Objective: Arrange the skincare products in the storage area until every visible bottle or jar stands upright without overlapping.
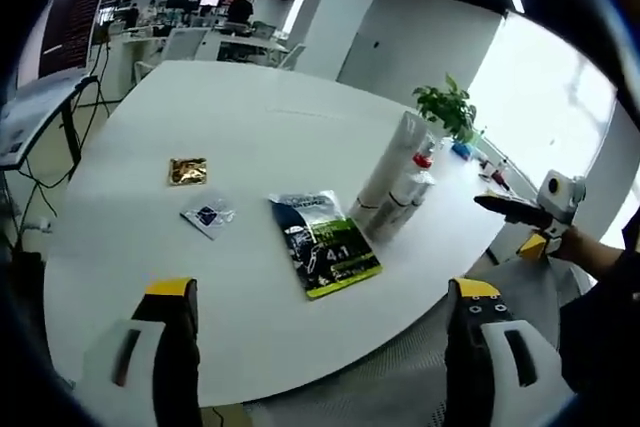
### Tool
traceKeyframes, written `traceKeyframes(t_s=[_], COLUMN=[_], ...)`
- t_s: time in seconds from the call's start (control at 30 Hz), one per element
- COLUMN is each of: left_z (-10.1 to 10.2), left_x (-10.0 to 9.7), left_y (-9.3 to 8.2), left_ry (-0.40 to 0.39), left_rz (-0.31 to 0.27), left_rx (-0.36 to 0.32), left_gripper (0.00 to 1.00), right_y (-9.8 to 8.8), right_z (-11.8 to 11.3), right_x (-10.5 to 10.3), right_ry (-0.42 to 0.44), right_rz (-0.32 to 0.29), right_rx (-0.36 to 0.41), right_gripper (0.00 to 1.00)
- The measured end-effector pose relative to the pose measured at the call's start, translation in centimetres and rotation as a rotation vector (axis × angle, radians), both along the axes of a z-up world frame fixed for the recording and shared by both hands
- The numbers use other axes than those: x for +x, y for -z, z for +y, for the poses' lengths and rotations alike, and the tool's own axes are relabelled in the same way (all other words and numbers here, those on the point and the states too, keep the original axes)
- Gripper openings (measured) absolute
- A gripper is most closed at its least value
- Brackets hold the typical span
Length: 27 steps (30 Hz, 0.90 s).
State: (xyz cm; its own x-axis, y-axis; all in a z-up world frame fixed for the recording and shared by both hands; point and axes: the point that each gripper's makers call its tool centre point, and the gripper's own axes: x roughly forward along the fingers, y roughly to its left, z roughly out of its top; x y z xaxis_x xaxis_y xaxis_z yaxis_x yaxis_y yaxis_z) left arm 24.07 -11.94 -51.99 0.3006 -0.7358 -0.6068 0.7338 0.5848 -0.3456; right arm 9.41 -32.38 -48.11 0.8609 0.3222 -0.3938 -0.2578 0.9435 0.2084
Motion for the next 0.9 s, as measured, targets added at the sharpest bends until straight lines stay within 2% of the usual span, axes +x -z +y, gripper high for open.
traceKeyframes(t_s=[0.2, 0.23, 0.53, 0.63, 0.8, 0.9], left_z=[0.1, 0.2, -0.1, -0.3, -0.7, -0.8], left_x=[2.4, 3.1, 7.1, 8.9, 10.8, 11.7], left_y=[1.2, 1.4, 3.4, 4.8, 6.6, 7.0], left_ry=[-0.003, 0.001, 0.057, 0.077, 0.116, 0.146], left_rz=[-0.007, -0.022, -0.095, -0.113, -0.119, -0.128], left_rx=[0.063, 0.077, 0.198, 0.249, 0.306, 0.328], left_gripper=[0.89, 0.88, 0.75, 0.71, 0.66, 0.63], right_y=[0.0, 0.0, 0.1, 0.3, 0.6, 0.7], right_z=[-0.1, -0.1, -0.4, -0.6, -1.0, -1.2], right_x=[0.0, 0.0, 0.2, 0.2, 0.2, 0.2], right_ry=[0.009, 0.011, 0.033, 0.040, 0.055, 0.060], right_rz=[0.008, 0.010, 0.029, 0.037, 0.046, 0.053], right_rx=[0.003, 0.004, 0.016, 0.018, 0.023, 0.026], right_gripper=[0.96, 0.96, 0.95, 0.95, 0.94, 0.94])
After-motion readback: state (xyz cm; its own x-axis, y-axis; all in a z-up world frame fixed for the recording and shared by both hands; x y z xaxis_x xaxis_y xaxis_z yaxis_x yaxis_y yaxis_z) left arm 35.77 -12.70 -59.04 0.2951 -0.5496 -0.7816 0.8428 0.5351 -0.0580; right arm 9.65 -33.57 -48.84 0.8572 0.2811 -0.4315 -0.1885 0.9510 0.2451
